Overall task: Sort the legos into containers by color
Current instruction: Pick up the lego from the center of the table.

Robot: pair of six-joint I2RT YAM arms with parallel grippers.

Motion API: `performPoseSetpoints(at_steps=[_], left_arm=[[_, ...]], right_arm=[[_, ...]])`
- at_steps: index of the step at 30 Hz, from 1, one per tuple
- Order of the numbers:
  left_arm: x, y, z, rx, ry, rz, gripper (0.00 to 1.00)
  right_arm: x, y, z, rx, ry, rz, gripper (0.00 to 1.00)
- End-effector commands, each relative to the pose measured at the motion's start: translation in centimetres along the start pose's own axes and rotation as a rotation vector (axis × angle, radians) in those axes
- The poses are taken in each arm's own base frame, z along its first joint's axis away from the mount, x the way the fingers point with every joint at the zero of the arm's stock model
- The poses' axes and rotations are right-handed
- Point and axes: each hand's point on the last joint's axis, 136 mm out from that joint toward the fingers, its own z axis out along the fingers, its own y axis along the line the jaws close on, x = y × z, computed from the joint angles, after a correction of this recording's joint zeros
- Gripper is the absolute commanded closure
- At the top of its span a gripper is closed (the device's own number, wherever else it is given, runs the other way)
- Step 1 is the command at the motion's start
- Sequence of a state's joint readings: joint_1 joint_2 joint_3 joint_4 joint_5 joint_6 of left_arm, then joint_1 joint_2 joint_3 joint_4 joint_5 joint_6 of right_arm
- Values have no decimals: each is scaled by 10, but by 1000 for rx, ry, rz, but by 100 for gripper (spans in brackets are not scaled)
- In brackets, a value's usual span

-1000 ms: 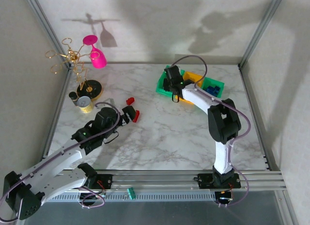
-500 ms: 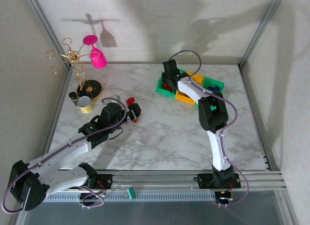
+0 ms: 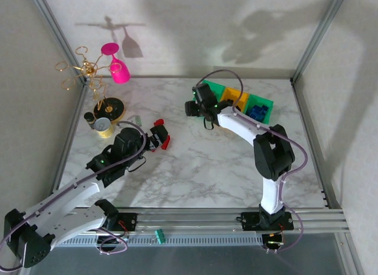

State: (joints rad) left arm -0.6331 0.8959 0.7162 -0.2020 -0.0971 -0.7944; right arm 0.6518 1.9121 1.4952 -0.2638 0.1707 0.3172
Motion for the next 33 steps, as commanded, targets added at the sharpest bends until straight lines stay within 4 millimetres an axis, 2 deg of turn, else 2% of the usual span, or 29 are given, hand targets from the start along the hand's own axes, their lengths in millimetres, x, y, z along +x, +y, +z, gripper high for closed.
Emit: performPoseSetpoints(at_steps=[1, 2, 6, 12, 17, 21, 33], left_arm=[[4, 18, -8, -48, -4, -16, 0], [3, 21, -11, -52, -9, -19, 0], [3, 29, -20, -72, -22, -34, 0], [3, 39, -30, -84, -40, -58, 0], [4, 46, -37, -93, -51, -72, 0], [3, 51, -42, -97, -66, -78, 0], [2, 57, -46, -113, -85, -71, 0]], right_arm=[[21, 22, -6, -67, 36, 27, 34], [32, 41, -8, -97, 53, 13, 34], [58, 71, -9, -136, 84, 6, 33], [95, 99, -1, -153, 146, 23, 30], [117, 123, 7, -173, 185, 22, 28], [128, 128, 19, -133, 204, 23, 26], [137, 134, 50, -95, 245, 29, 26]])
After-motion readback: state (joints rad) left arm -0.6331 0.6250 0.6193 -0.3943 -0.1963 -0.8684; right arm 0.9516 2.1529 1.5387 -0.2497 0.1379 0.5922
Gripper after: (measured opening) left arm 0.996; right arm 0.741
